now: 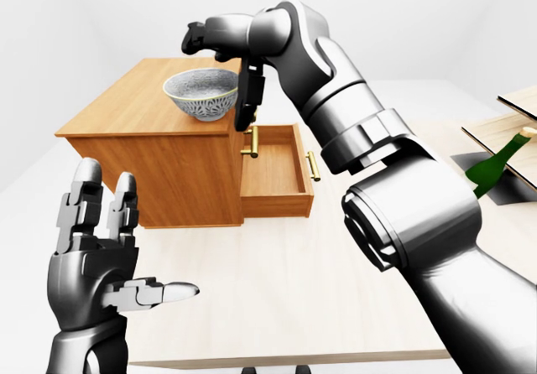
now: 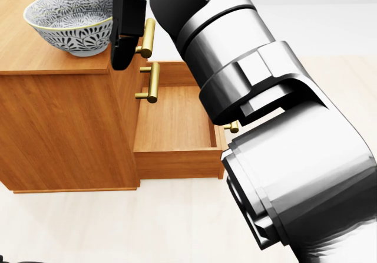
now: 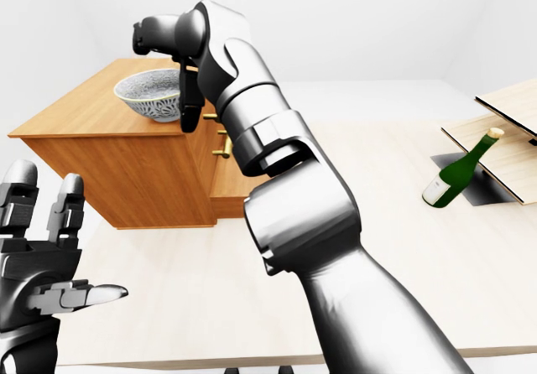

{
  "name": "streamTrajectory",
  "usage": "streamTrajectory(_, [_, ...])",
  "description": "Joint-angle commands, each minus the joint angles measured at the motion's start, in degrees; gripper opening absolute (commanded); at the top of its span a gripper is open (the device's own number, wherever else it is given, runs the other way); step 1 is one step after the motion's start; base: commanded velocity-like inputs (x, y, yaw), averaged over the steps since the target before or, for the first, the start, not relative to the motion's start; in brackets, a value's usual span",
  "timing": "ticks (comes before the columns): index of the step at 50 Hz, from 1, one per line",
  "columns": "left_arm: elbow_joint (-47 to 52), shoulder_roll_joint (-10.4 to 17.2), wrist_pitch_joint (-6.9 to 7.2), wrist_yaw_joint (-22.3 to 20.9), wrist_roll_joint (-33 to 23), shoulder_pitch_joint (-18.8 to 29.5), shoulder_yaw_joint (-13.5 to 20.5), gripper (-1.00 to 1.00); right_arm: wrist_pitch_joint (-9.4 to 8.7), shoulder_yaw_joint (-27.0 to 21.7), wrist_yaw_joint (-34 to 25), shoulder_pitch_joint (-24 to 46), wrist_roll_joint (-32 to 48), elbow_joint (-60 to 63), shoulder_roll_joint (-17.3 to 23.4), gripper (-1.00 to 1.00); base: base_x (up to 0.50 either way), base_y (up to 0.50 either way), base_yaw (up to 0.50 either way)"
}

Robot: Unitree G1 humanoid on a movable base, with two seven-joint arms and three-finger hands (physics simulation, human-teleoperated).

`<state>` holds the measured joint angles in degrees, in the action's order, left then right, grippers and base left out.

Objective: Put the bowl on top of the cabinet.

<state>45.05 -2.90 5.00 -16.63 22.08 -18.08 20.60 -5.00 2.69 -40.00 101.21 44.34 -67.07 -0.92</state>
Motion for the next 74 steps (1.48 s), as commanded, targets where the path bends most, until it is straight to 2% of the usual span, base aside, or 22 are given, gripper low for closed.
streamTrajectory(1, [-6.9,-0.3,0.00,1.1,-2.2,1.9,-1.4,1.00,0.00,0.2,0.0,0.5,1.1,-4.5,0.2,1.00,0.00,0.00,0.00])
streamTrajectory(23, [-7.8,-0.2,0.00,1.1,-2.9,2.0,-2.3,1.00,0.00,-0.6,0.0,3.7,0.2,-4.5,2.0,1.00,0.00,0.00,0.00])
streamTrajectory(32, [-7.1,-0.1,0.00,1.2,-2.6,1.8,-2.1,1.00,0.00,-1.8,0.0,8.3,-2.4,-2.7,4.7,1.00,0.00,0.00,0.00])
streamTrajectory(45, [-6.8,-0.4,0.00,1.0,-2.7,1.6,-2.1,1.00,0.00,-3.1,0.0,10.7,-3.7,1.2,12.4,1.00,0.00,0.00,0.00])
streamTrajectory(49, [-6.7,-0.6,0.00,0.9,-3.2,1.2,-2.6,1.00,0.00,-3.0,0.0,7.5,-3.3,6.8,14.4,1.00,0.00,0.00,0.00])
streamTrajectory(59, [-7.3,-0.7,0.00,0.8,-3.8,1.0,-3.3,1.00,0.00,-3.6,0.0,-5.9,0.0,28.2,18.3,1.00,0.00,0.00,0.00])
streamTrajectory(62, [-7.7,-0.8,0.00,0.7,-4.2,0.9,-3.8,1.00,0.00,-3.6,0.0,-13.8,3.7,40.5,19.9,1.00,0.00,0.00,0.00])
streamTrajectory(67, [-8.0,-0.7,0.00,0.8,-4.4,0.7,-4.2,1.00,0.00,-5.1,0.0,-20.4,6.8,52.5,19.9,1.00,0.00,0.00,0.00])
streamTrajectory(74, [-8.2,-0.6,0.00,0.8,-4.5,0.6,-4.6,1.00,0.00,-4.7,0.0,-26.9,9.3,63.1,19.9,1.00,0.00,0.00,0.00])
